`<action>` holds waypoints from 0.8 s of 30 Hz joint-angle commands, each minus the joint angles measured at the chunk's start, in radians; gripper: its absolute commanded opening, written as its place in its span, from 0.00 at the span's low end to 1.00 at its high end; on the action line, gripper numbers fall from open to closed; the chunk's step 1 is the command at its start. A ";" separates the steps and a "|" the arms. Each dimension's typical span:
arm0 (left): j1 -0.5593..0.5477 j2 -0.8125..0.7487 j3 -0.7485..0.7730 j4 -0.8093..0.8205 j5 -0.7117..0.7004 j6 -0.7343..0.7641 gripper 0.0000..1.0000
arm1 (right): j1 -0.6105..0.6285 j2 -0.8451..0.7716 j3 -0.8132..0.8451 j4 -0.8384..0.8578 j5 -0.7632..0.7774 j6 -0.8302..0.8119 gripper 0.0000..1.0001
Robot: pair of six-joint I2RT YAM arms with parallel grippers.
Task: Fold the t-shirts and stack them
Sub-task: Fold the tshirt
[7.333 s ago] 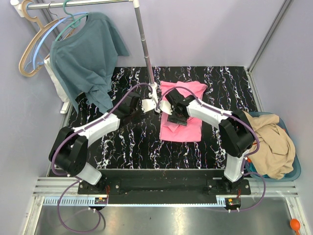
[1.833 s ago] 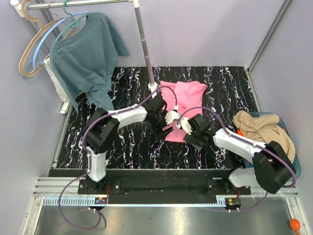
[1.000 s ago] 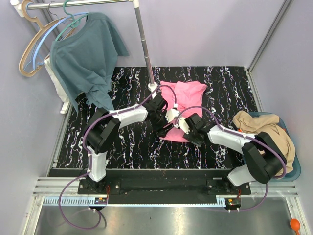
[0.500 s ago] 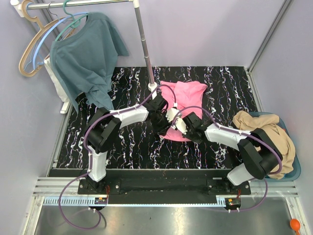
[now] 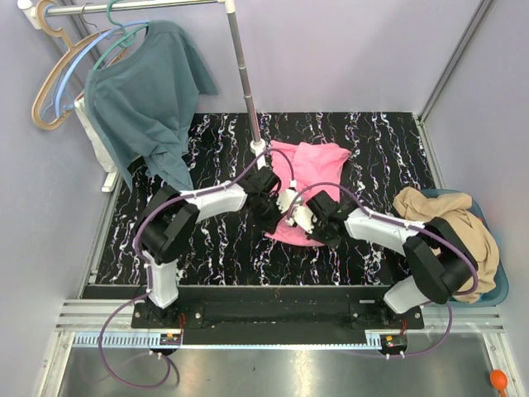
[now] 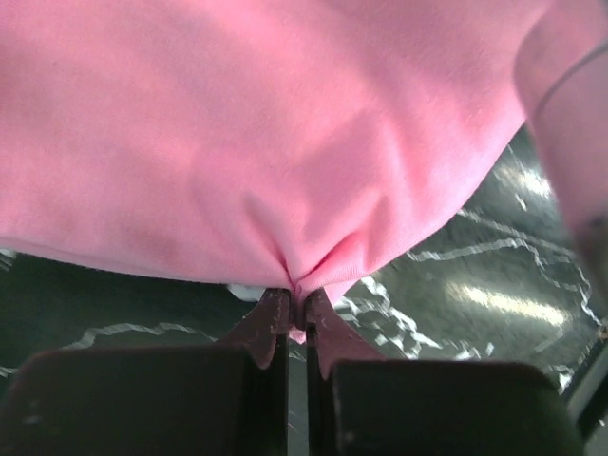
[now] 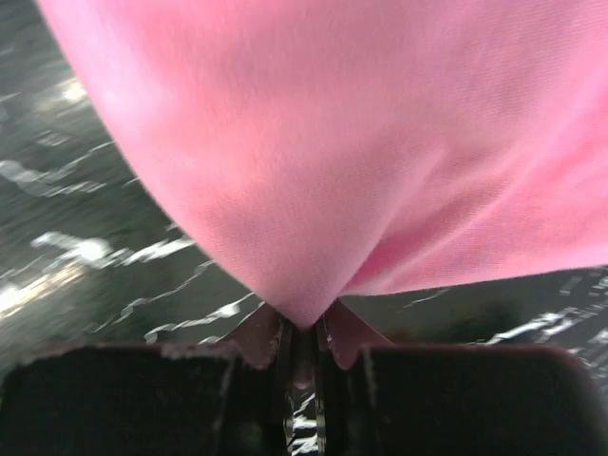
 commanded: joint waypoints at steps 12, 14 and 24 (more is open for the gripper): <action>-0.097 -0.191 -0.204 -0.325 -0.029 0.146 0.00 | 0.207 -0.168 0.101 -0.232 -0.067 0.136 0.00; -0.103 -0.229 -0.222 -0.330 -0.045 0.146 0.00 | 0.235 -0.187 0.128 -0.249 -0.061 0.153 0.00; -0.097 -0.378 -0.100 -0.321 -0.119 0.160 0.00 | 0.241 -0.291 0.233 -0.280 0.100 0.122 0.00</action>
